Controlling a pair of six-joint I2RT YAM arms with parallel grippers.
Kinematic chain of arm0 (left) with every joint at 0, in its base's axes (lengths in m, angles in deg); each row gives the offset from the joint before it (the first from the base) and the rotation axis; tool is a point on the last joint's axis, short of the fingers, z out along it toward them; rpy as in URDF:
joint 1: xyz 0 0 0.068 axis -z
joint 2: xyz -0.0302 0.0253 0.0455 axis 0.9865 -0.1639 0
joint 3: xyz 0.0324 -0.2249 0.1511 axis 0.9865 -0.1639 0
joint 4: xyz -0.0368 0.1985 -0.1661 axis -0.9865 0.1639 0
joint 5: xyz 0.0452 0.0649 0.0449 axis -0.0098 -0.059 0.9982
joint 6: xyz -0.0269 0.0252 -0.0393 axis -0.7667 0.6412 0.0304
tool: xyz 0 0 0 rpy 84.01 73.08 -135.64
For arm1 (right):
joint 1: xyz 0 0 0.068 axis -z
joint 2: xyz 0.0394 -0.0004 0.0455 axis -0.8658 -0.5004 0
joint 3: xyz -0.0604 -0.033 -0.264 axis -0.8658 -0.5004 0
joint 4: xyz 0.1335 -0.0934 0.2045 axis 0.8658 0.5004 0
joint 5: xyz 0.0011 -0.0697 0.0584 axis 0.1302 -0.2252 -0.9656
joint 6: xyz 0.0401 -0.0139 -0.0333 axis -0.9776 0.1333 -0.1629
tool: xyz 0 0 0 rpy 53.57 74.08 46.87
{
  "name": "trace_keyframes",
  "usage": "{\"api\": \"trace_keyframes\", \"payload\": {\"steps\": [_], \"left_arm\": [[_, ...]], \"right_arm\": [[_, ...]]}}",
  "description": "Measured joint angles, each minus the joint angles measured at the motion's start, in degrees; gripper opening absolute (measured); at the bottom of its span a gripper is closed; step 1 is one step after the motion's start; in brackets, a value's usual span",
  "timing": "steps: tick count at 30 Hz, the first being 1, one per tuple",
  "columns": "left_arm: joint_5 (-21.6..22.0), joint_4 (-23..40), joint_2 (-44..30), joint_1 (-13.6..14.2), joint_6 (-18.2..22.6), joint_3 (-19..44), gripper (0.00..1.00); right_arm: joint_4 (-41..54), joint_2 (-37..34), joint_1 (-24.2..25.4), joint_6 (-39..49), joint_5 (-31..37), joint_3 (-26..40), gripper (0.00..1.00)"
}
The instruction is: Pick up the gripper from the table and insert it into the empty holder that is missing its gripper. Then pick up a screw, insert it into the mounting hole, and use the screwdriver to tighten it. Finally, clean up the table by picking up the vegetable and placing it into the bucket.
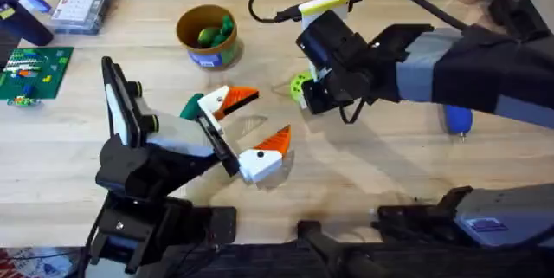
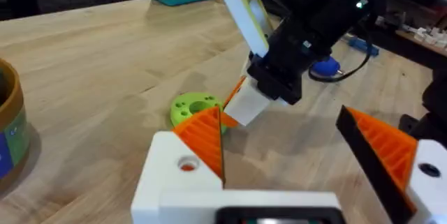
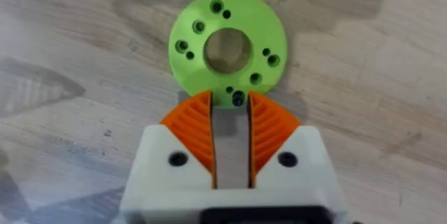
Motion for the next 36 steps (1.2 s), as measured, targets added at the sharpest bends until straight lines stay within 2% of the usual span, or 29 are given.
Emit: {"api": "trace_keyframes", "payload": {"steps": [16,20,36], "left_arm": [[0.0,0.0,0.0,0.0,0.0,0.0,0.990],[0.0,0.0,0.0,0.0,0.0,0.0,0.990],[0.0,0.0,0.0,0.0,0.0,0.0,0.991]], "right_arm": [[0.1,0.0,0.0,0.0,0.0,0.0,0.123],[0.1,0.0,0.0,0.1,0.2,0.0,0.008],[0.2,0.0,0.0,1.2,0.2,0.2,0.004]]}}
